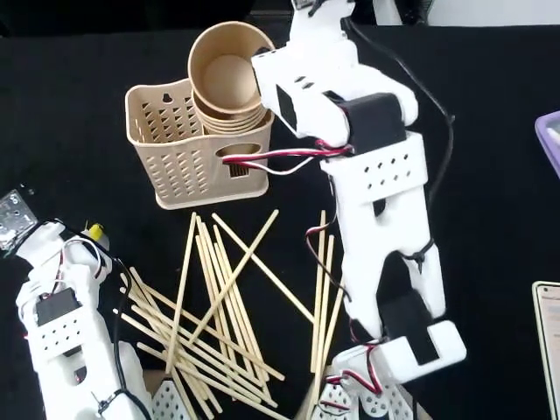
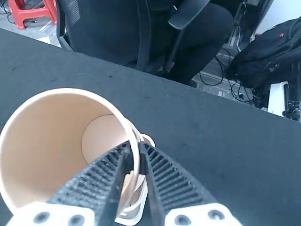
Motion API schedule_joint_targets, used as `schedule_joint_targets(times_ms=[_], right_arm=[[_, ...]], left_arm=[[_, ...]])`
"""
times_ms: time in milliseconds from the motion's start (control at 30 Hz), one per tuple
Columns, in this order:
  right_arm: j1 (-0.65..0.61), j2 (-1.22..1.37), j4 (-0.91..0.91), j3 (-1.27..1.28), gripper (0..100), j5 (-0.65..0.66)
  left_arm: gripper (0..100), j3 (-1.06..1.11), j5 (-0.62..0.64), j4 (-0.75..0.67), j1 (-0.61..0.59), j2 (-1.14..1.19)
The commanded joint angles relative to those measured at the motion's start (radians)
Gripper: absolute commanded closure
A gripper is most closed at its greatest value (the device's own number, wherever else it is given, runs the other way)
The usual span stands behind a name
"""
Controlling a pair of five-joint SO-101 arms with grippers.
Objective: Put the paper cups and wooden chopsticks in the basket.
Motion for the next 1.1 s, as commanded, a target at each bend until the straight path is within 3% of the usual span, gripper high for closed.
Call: schedule_joint_targets(times_ms=[0, 300, 467, 767, 933, 1067], right_arm=[[0.009, 0.016, 0.071, -0.137, 98.7, -0.003], [0.009, 0.114, 0.083, -0.153, 98.0, -0.008], [0.009, 0.093, 0.109, -0.191, 84.6, -0.011], [0.015, -0.021, 0.445, -0.282, 81.1, -0.002], [0.04, -0.105, 0.44, -0.087, 81.2, -0.002], [0.049, -0.254, 0.436, 0.213, 81.2, 0.002]], left_arm=[[78, -0.004, 0.005, -0.017, -0.005, -0.003], [78, -0.004, 0.005, -0.015, -0.007, -0.003], [78, -0.004, 0.005, -0.015, -0.008, -0.003], [78, -0.004, 0.005, -0.017, -0.005, -0.003], [78, -0.004, 0.005, -0.015, -0.008, -0.003], [78, -0.004, 0.005, -0.012, -0.01, -0.003]])
